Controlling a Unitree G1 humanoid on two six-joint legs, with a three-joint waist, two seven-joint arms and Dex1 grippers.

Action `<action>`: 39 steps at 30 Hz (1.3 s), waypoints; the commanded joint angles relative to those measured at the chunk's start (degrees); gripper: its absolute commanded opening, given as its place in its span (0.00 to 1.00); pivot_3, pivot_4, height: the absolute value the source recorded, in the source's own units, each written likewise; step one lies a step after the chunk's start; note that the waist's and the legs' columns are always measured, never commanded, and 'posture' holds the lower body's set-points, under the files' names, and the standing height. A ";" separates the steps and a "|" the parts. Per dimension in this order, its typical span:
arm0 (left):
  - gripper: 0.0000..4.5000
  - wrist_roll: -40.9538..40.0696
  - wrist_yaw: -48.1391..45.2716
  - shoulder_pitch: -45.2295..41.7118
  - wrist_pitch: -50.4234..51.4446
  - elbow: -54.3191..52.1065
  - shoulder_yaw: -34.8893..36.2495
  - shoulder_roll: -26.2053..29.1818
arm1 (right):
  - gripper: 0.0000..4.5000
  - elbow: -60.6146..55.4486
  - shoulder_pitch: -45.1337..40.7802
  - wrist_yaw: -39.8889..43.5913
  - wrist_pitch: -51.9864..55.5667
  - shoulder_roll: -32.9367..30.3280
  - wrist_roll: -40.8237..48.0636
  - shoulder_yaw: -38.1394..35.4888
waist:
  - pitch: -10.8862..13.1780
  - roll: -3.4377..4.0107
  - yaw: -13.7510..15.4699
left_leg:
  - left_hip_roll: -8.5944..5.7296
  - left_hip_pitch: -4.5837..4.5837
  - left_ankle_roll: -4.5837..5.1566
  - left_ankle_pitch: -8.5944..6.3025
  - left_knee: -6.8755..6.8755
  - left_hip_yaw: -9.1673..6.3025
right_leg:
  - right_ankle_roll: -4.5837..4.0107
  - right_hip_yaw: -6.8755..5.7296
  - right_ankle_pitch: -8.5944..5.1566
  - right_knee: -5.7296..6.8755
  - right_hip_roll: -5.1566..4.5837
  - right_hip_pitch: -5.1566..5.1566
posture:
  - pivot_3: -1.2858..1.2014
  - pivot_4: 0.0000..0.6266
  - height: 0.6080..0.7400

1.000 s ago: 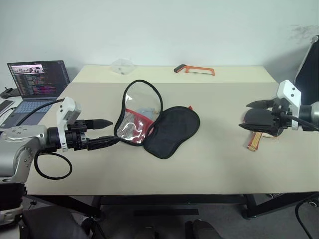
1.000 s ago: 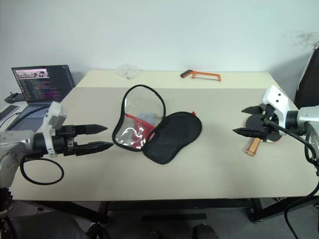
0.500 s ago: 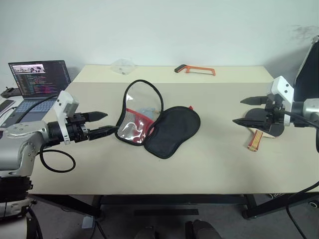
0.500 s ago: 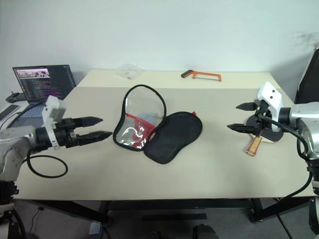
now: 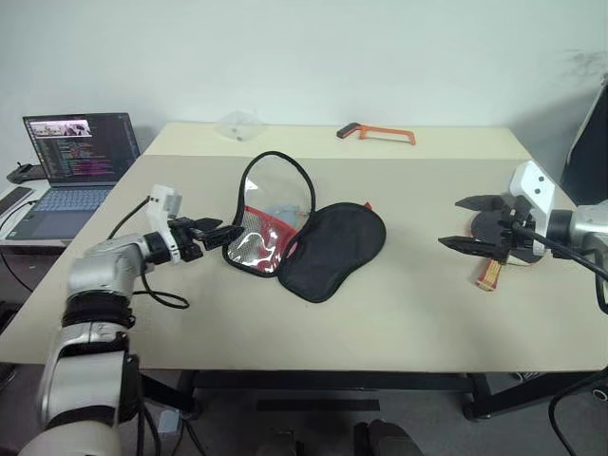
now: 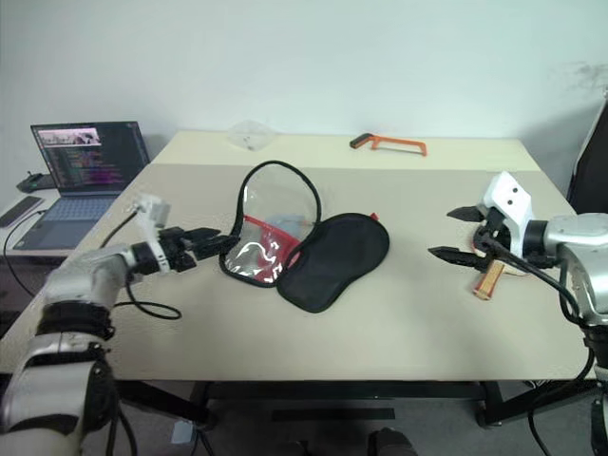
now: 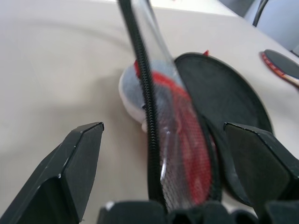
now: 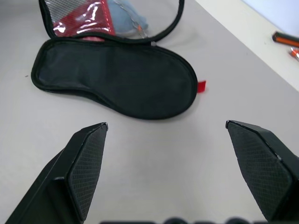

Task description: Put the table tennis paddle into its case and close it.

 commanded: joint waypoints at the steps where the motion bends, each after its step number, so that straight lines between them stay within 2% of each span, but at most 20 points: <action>1: 1.00 1.58 -0.88 -2.80 -3.25 3.27 0.04 -1.32 | 0.99 -2.85 0.20 -0.72 0.65 -1.76 1.35 -3.26 | 0.00 0.00 -0.10 | 0.00 0.00 0.00 0.00 0.00 0.00 | 0.00 0.00 0.00 0.00 0.00 0.00 | 0.52 0.24 1.00; 8: 1.00 4.27 -1.39 -1.95 -2.93 4.11 -1.86 -5.44 | 0.99 -5.64 0.84 -2.30 2.94 -2.75 2.04 -4.69 | 0.00 -0.01 -0.17 | 0.01 0.04 0.00 0.00 0.04 -0.02 | 0.00 0.03 0.00 0.14 0.00 0.00 | 0.52 0.24 1.00; 10: 0.92 3.08 -2.09 -0.88 -0.66 1.03 -1.22 -5.54 | 1.00 -6.20 1.27 -2.59 3.31 -2.95 2.31 -5.06 | 0.00 -0.01 -0.20 | 0.02 0.05 0.00 0.00 0.05 -0.02 | 0.00 0.04 0.00 0.16 0.00 0.00 | 0.52 0.24 1.00; 12: 0.79 2.15 -2.41 0.14 1.51 -1.95 -0.74 -5.49 | 1.00 -6.43 1.59 -2.74 3.46 -3.15 2.58 -5.34 | 0.00 -0.01 -0.22 | 0.02 0.05 0.00 0.00 0.04 -0.03 | 0.00 0.06 0.00 0.18 0.00 -0.01 | 0.52 0.24 1.00; 16: 0.46 -0.15 -0.19 5.25 7.25 -13.94 0.10 -6.43 | 1.00 -7.03 2.08 -3.41 3.72 -3.14 2.90 -5.39 | 0.00 -0.01 -0.19 | 0.01 0.06 0.00 0.00 0.04 -0.07 | 0.00 0.07 0.00 0.21 -0.02 0.00 | 0.52 0.24 1.00; 19: 0.22 -2.30 3.26 8.65 10.90 -23.60 0.17 -9.22 | 1.00 -6.99 1.89 -3.60 3.85 -2.93 2.92 -5.11 | 0.00 -0.01 -0.08 | 0.00 0.06 -0.01 0.01 0.05 -0.11 | 0.00 0.10 0.00 0.22 -0.04 0.00 | 0.52 0.24 1.00; 21: 0.04 -2.48 5.37 8.78 11.29 -25.42 0.05 -10.79 | 1.00 -6.67 1.46 -3.61 3.84 -2.86 2.86 -4.77 | -0.01 -0.02 0.07 | -0.01 0.06 -0.01 0.01 0.09 -0.16 | 0.00 0.12 0.00 0.22 -0.05 0.01 | 0.52 0.24 1.00; 22: 0.00 -1.77 6.19 8.09 10.15 -24.70 -0.49 -11.78 | 1.00 -6.26 1.10 -3.54 3.70 -2.82 2.77 -4.51 | -0.01 -0.02 0.14 | -0.01 0.04 -0.02 0.02 0.13 -0.21 | 0.00 0.11 0.00 0.22 -0.05 0.03 | 0.52 0.24 1.00; 29: 0.00 2.14 10.76 -0.17 1.28 -11.27 -1.84 -18.39 | 1.00 -4.22 -0.88 -3.09 2.84 -2.59 2.04 -2.85 | -0.02 -0.04 0.10 | -0.05 0.06 -0.07 0.05 0.24 -0.16 | 0.02 0.03 -0.01 0.26 0.01 0.10 | 0.52 0.24 1.00; 39: 0.00 1.72 15.89 -7.25 -9.30 3.54 1.80 -29.82 | 1.00 -4.66 -0.56 -2.67 3.20 -3.12 2.45 -3.01 | -0.02 -0.05 0.14 | -0.07 0.04 -0.06 0.05 0.25 -0.02 | 0.03 0.03 0.01 0.26 -0.01 0.08 | 0.52 0.24 1.00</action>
